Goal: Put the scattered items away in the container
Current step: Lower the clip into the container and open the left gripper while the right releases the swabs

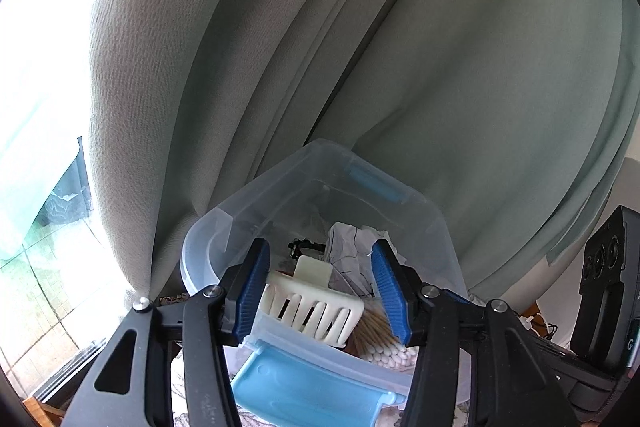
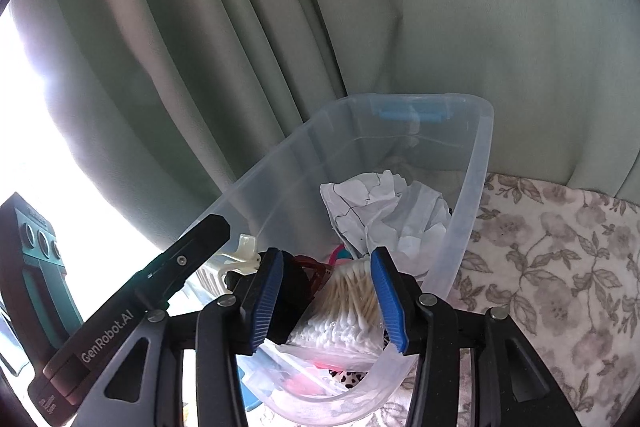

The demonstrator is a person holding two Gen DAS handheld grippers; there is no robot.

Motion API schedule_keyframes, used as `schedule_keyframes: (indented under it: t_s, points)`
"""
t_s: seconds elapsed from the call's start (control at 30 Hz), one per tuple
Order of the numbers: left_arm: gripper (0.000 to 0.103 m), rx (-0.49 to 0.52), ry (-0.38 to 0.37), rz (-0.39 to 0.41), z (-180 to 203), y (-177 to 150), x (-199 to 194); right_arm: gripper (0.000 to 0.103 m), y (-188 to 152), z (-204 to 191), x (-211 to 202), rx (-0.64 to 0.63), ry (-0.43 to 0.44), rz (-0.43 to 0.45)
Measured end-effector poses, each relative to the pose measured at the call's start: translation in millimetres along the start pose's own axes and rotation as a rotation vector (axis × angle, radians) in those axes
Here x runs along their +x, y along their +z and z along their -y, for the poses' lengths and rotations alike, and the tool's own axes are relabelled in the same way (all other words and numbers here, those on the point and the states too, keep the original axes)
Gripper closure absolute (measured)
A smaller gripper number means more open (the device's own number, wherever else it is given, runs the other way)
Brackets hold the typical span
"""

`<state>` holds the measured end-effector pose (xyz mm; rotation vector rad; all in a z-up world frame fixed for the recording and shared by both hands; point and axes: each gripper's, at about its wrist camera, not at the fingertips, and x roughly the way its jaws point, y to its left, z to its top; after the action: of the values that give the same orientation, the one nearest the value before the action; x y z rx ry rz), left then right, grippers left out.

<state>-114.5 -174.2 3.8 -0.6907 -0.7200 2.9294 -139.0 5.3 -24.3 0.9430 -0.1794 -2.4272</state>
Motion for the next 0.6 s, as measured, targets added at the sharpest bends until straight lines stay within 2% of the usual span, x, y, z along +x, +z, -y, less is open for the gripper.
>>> schedule_keyframes:
  t_s: [0.23,0.33,0.47,0.6]
  points:
    - [0.047,-0.012,-0.009,-0.014,4.1,-0.6,-0.8,0.053,-1.9,0.2,-10.0,-0.003,0.019,-0.011]
    - [0.041,-0.033,-0.014,-0.017,3.9,2.1,-4.2,0.052,-1.4,0.3,-13.2,0.01,0.026,-0.017]
    - [0.036,-0.06,-0.01,-0.033,4.6,2.7,-7.1,0.045,-0.2,-0.5,-17.8,0.021,0.022,-0.022]
    - [0.036,-0.052,-0.002,-0.04,10.9,5.7,-11.5,0.044,1.6,2.7,-24.2,0.049,0.016,-0.024]
